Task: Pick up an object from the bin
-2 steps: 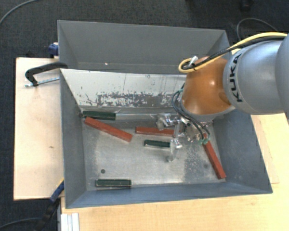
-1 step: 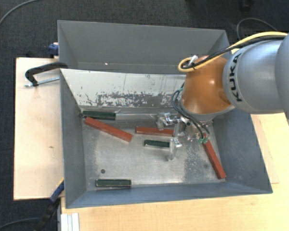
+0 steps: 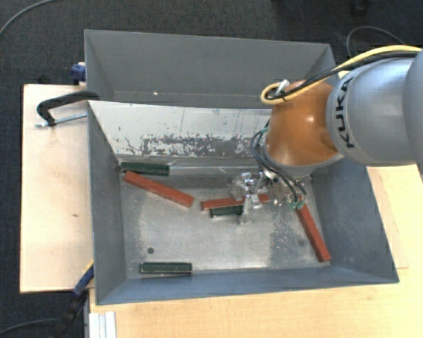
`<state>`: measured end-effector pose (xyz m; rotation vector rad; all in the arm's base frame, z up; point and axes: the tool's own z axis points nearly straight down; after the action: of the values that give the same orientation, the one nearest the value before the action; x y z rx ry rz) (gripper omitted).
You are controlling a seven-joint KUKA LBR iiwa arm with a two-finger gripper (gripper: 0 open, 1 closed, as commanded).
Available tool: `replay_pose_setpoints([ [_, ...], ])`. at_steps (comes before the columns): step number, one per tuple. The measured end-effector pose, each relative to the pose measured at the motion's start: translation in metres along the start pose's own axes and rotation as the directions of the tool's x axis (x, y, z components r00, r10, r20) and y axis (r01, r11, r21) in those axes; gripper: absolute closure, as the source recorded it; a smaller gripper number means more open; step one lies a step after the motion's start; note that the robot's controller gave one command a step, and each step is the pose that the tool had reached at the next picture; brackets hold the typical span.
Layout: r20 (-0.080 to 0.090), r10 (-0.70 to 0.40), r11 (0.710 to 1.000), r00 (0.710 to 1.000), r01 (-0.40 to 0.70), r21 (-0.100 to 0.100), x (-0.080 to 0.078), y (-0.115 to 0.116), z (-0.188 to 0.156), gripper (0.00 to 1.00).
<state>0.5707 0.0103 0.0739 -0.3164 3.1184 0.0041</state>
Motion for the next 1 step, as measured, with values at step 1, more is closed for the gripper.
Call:
replay_pose_setpoints([
  [1,0.004,0.000,1.000,1.000,0.000,0.003,-0.0033,0.0002,-0.0552,1.00],
])
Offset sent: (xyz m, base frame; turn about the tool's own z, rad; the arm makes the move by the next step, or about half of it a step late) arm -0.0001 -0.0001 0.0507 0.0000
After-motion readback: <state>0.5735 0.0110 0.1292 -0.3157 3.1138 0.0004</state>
